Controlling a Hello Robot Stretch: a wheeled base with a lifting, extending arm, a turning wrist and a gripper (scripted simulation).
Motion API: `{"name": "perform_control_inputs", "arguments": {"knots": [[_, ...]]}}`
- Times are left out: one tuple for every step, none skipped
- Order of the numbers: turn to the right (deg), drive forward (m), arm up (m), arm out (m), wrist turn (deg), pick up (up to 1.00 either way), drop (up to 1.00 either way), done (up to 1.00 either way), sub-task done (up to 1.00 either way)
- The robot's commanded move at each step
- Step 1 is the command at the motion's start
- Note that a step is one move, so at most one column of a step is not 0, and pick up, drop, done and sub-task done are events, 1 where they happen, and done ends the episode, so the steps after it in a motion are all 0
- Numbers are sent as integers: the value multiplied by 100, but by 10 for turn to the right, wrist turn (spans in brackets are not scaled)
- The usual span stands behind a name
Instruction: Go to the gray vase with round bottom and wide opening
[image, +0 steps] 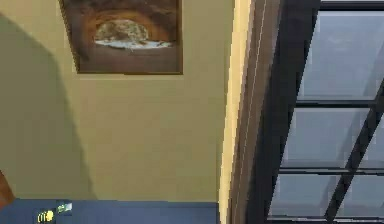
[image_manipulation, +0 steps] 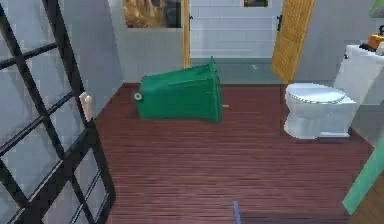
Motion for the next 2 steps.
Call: {"name": "perform_control_inputs", "arguments": {"knots": [[-450, 0, 0, 0, 0, 0, 0, 0, 0], [-420, 0, 0, 0, 0, 0, 0, 0, 0]]}}
